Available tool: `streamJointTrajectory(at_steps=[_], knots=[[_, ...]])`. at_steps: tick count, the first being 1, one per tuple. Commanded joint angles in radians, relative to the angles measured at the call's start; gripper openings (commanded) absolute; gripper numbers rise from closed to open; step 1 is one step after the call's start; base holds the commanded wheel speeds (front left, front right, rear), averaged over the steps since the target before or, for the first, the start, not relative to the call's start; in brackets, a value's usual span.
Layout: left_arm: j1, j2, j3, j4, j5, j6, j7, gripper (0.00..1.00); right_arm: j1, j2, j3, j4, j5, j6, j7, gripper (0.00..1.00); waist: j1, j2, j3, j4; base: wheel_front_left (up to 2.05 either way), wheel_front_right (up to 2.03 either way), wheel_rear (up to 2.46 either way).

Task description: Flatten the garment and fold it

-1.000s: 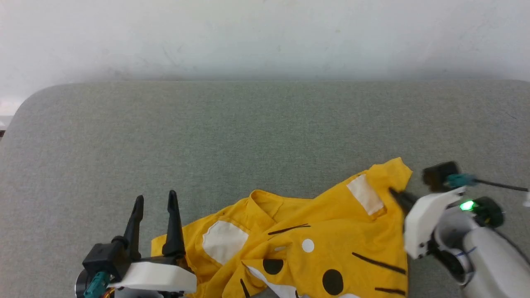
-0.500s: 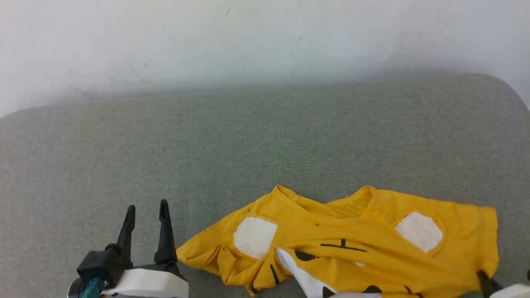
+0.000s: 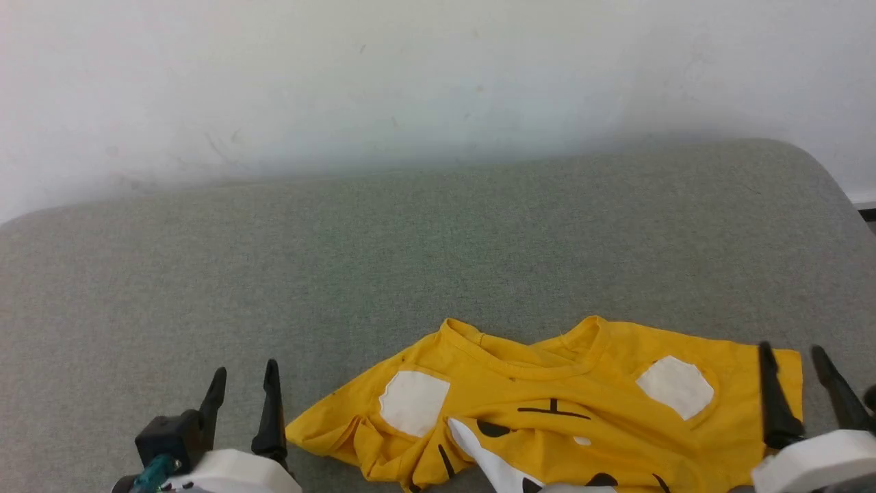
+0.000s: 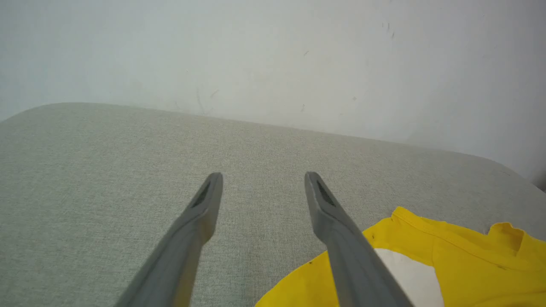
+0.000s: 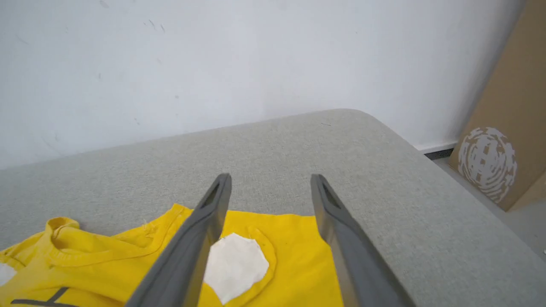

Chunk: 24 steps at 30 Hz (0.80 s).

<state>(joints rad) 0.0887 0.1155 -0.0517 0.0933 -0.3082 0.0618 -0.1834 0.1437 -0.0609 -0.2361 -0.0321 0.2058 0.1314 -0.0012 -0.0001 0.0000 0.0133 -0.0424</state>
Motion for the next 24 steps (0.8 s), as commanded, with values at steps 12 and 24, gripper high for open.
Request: streamJointTrajectory(at_steps=[12,24], knots=[[-0.165,0.117,-0.093,0.115,-0.038,-0.086,0.52,1.0,0.027,-0.026,0.192,-0.162,-0.023,-0.001,0.051,1.0,0.0001,0.0,0.02,-0.007,0.0,0.0,0.0],[-0.227,0.156,-0.295,0.22,-0.032,-0.163,1.014,0.34,0.007,-0.033,0.211,-0.135,0.01,-0.001,0.051,1.0,0.0001,0.0,0.068,-0.039,0.0,0.0,0.0]])
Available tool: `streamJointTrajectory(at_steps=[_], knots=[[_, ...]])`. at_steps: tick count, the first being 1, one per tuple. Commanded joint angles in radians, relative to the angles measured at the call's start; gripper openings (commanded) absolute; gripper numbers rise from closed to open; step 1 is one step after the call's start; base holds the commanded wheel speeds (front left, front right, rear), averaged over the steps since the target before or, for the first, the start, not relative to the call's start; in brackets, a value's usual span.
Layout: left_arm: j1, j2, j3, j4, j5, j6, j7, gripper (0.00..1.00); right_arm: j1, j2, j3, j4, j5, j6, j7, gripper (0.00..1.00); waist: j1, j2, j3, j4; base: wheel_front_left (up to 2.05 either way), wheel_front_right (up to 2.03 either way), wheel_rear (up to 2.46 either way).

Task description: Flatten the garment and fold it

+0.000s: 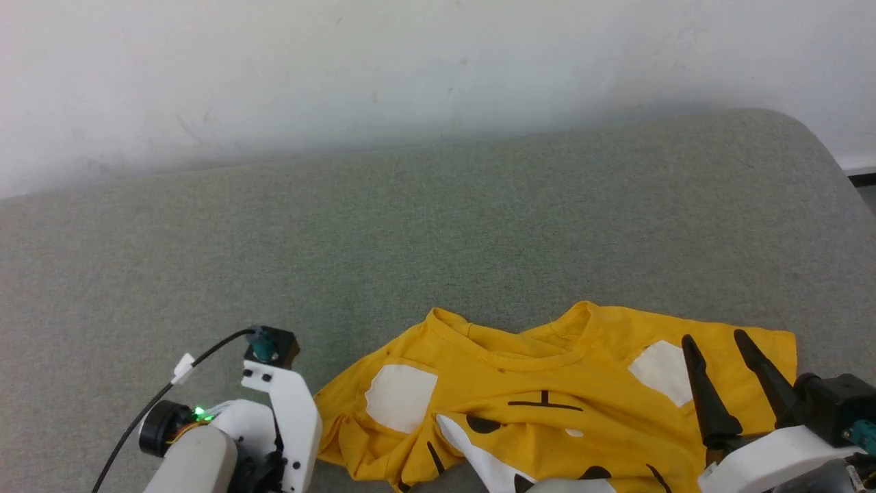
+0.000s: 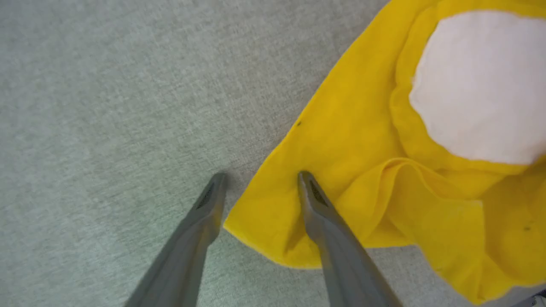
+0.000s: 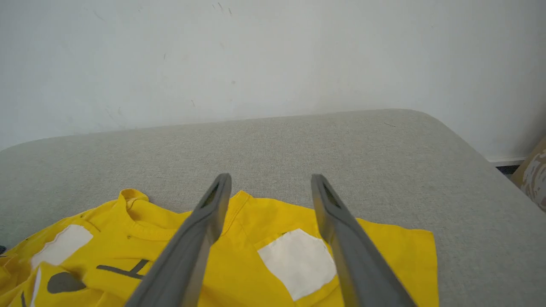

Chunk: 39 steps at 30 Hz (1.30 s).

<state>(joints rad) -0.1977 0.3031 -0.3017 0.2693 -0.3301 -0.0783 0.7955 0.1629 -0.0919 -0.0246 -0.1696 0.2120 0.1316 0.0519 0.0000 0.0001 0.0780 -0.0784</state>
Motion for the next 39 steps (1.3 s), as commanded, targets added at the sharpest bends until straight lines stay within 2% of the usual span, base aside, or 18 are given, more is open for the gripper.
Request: streamJointTrajectory(at_steps=[1,5,10,15,21,29,36,37,38,39], knots=[[0.064,-0.03,-0.059,0.031,-0.015,-0.028,0.053,0.0,-0.014,-0.003,-0.003,0.005,0.005,-0.001,-0.003,1.0,0.0,-0.0001,0.004,-0.004,0.0,0.0,0.0],[0.088,-0.023,-0.073,-0.034,-0.022,-0.026,0.056,0.0,-0.02,-0.008,-0.02,0.019,0.013,-0.001,0.0,1.0,0.0,-0.0001,0.001,0.0,0.0,0.0,0.0],[0.132,-0.035,-0.021,-0.112,-0.019,0.05,-0.05,0.0,-0.036,-0.041,-0.059,0.063,0.034,-0.001,0.047,1.0,0.0,-0.0001,-0.003,0.008,0.0,0.0,0.0],[0.181,-0.062,0.05,-0.202,-0.029,0.125,-0.19,0.0,-0.083,-0.123,-0.1,0.178,0.079,-0.001,0.136,1.0,0.0,-0.0001,-0.002,0.019,0.0,0.0,0.0],[0.206,-0.083,0.089,-0.287,-0.022,0.17,-0.311,0.0,-0.203,-0.247,-0.114,0.398,0.142,-0.001,0.215,1.0,0.0,-0.0001,0.018,0.038,0.0,0.0,0.0],[0.175,-0.1,0.073,-0.338,-0.012,0.169,-0.36,0.0,-0.393,-0.367,0.007,0.681,0.236,-0.001,0.3,1.0,0.0,-0.0001,0.088,0.066,0.0,0.0,0.0],[0.145,-0.113,0.052,-0.338,-0.007,0.166,-0.373,0.0,-0.461,-0.389,0.184,0.82,0.41,-0.001,0.447,1.0,0.0,-0.0001,0.127,0.085,0.0,0.0,0.0],[0.144,-0.114,0.051,-0.336,-0.008,0.166,-0.375,0.0,-0.46,-0.391,0.21,0.823,0.442,-0.001,0.475,0.95,0.0,-0.0001,0.127,0.085,0.0,0.0,0.0],[0.145,-0.113,0.051,-0.334,-0.01,0.166,-0.376,0.0,-0.459,-0.392,0.234,0.823,0.474,-0.001,0.501,0.42,0.0,-0.0001,0.127,0.084,0.0,0.0,0.0],[0.146,-0.113,0.051,-0.332,-0.012,0.166,-0.376,0.0,-0.457,-0.394,0.253,0.824,0.505,-0.001,0.53,0.18,0.0,-0.0001,0.126,0.082,0.0,0.0,0.0]])
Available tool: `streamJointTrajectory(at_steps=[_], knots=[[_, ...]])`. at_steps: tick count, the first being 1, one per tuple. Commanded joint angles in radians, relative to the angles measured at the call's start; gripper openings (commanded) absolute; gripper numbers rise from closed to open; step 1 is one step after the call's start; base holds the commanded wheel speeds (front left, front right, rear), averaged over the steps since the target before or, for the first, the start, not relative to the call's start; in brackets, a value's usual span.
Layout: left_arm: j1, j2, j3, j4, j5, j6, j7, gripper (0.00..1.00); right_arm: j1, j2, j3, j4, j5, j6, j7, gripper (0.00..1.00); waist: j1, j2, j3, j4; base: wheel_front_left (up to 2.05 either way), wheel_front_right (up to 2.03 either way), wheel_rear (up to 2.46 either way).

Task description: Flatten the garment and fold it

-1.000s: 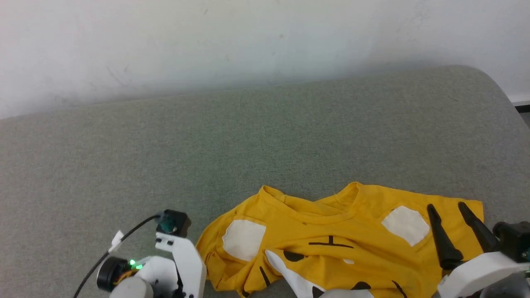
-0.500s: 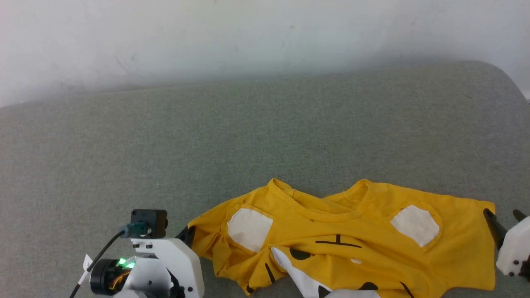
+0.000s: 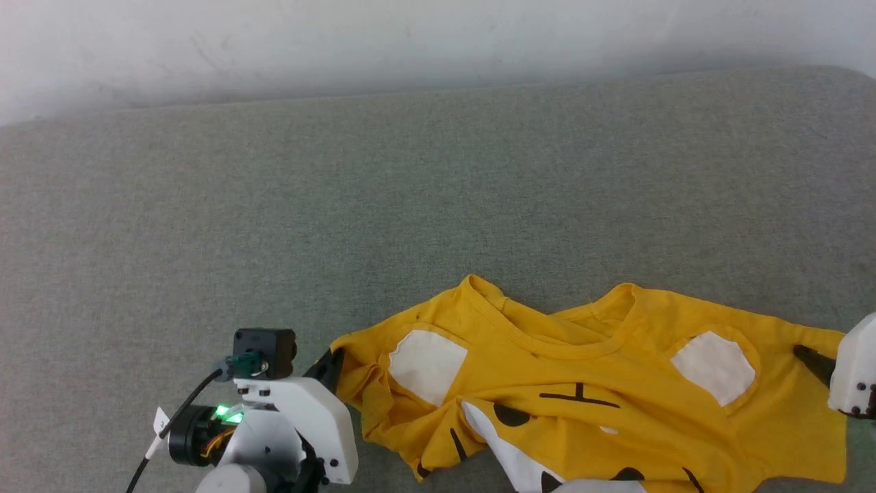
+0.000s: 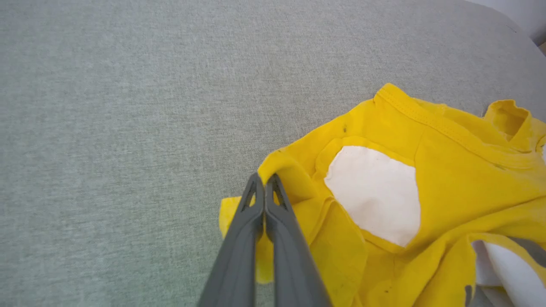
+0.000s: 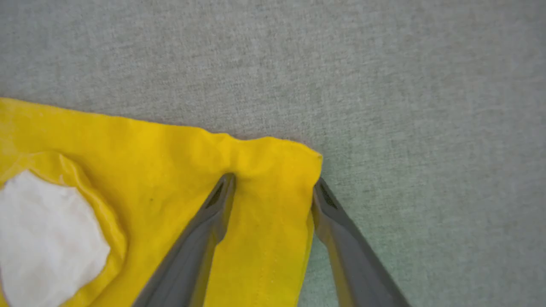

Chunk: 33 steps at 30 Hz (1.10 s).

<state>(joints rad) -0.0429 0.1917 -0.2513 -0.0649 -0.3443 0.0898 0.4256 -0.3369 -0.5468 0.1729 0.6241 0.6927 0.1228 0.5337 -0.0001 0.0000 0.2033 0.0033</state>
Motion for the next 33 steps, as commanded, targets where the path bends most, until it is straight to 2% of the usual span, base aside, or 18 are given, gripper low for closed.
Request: streamJointTrajectory(at_steps=[1,2,5,8,13,17,21,25,33], knots=[[-0.009,-0.001,0.001,0.002,0.002,-0.003,-0.007,0.0,0.043,0.06,0.056,0.031,0.024,0.008,0.048,0.18,0.0001,0.0,0.001,0.0,0.0,0.0,0.0],[-0.007,0.0,0.002,0.006,0.0,-0.003,-0.007,0.0,0.044,0.055,0.074,0.031,0.048,0.008,0.073,0.0,0.0001,0.0,-0.003,-0.003,0.0,0.0,0.0],[-0.004,0.001,0.006,0.015,-0.011,-0.005,-0.01,0.0,0.037,0.031,0.105,0.019,0.101,0.008,0.113,0.0,0.0001,0.0,-0.018,-0.015,0.0,0.0,0.0],[-0.014,0.011,0.02,0.012,-0.015,-0.008,-0.026,0.0,0.011,-0.012,0.118,-0.031,0.116,0.008,0.085,0.0,0.0001,0.0,-0.041,-0.026,0.0,0.0,0.0],[-0.072,0.059,0.082,-0.033,-0.005,0.001,-0.068,0.0,-0.055,-0.1,0.101,-0.195,0.061,0.008,-0.04,0.0,0.0001,0.0,-0.087,-0.04,0.0,0.0,0.0],[-0.168,0.102,0.137,-0.059,-0.008,0.0,-0.075,0.0,-0.113,-0.135,0.047,-0.309,-0.007,0.008,-0.095,0.0,0.0001,0.0,-0.106,-0.044,0.0,0.0,0.0],[-0.315,0.139,0.178,-0.016,-0.018,-0.016,-0.083,0.0,-0.207,-0.119,0.001,-0.362,-0.076,0.008,-0.121,0.0,0.0001,0.0,-0.091,-0.053,0.0,0.0,0.0],[-0.5,0.164,0.193,0.086,-0.015,-0.035,-0.108,0.0,-0.343,-0.089,-0.007,-0.359,-0.112,0.008,-0.152,0.0,0.0001,0.0,-0.035,-0.06,0.0,0.0,0.0],[-0.932,0.207,0.2,0.36,0.048,-0.052,-0.266,0.0,-0.723,-0.045,-0.009,-0.223,-0.22,0.008,-0.357,0.0,0.0001,0.0,0.113,-0.082,0.0,0.0,0.0]])
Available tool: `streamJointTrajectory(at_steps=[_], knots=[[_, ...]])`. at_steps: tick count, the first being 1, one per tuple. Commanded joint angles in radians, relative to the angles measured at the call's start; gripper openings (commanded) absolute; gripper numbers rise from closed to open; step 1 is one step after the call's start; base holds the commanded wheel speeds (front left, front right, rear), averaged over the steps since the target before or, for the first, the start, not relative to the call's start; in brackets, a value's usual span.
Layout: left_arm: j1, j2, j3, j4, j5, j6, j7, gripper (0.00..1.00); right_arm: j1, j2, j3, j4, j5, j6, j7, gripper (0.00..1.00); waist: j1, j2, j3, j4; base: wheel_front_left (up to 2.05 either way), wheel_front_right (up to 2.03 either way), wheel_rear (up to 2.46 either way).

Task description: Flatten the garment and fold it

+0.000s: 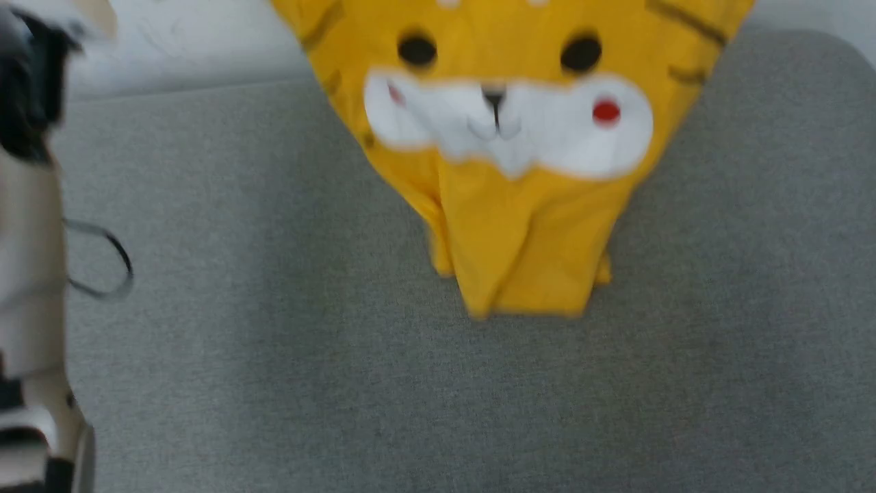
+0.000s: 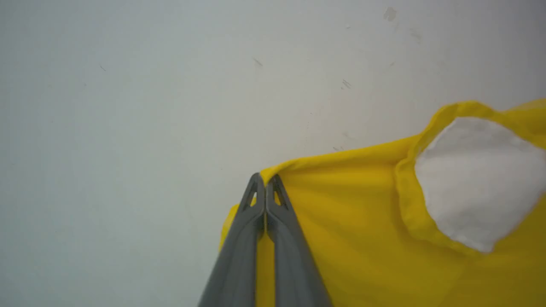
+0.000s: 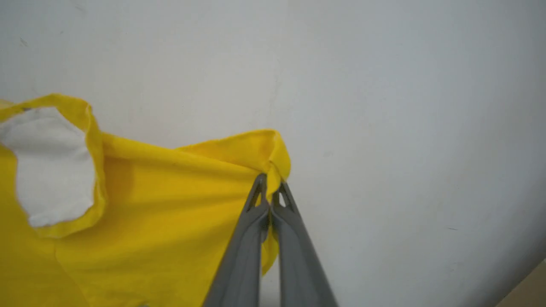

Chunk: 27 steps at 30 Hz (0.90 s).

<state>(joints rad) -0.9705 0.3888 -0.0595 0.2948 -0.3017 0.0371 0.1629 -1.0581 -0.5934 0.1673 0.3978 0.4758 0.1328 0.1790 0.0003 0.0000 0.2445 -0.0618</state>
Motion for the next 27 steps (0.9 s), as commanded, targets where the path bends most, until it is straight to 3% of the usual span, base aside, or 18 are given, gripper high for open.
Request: streamJointTrajectory(at_steps=[1,7,13,21,27], knots=[[-0.054,0.014,0.008,0.027,0.016,0.003,-0.028,0.0,-0.047,0.008,-0.002,0.023,-0.016,-0.002,-0.036,0.0,-0.0003,0.0,0.086,-0.021,0.0,0.0,0.0],[-0.312,0.032,0.019,0.187,0.029,-0.004,-0.15,0.0,-0.287,0.04,0.033,0.145,-0.091,-0.002,-0.21,0.0,-0.0003,0.0,0.151,-0.038,0.0,0.0,0.0],[-0.42,0.033,-0.002,0.289,0.04,-0.021,-0.2,0.0,-0.402,0.061,0.134,0.244,-0.072,-0.002,-0.292,0.0,-0.0003,0.0,0.192,-0.04,0.0,0.0,0.0],[-0.346,-0.002,-0.01,0.406,0.011,-0.04,-0.271,0.0,-0.353,0.088,0.295,0.347,0.061,-0.002,-0.346,0.0,-0.0003,0.0,0.218,-0.031,0.0,0.0,0.0],[-0.142,-0.034,0.005,0.416,-0.036,-0.06,-0.335,0.0,-0.177,0.063,0.394,0.314,0.204,-0.002,-0.375,0.0,-0.0003,0.0,0.168,-0.009,0.0,0.0,0.0]])
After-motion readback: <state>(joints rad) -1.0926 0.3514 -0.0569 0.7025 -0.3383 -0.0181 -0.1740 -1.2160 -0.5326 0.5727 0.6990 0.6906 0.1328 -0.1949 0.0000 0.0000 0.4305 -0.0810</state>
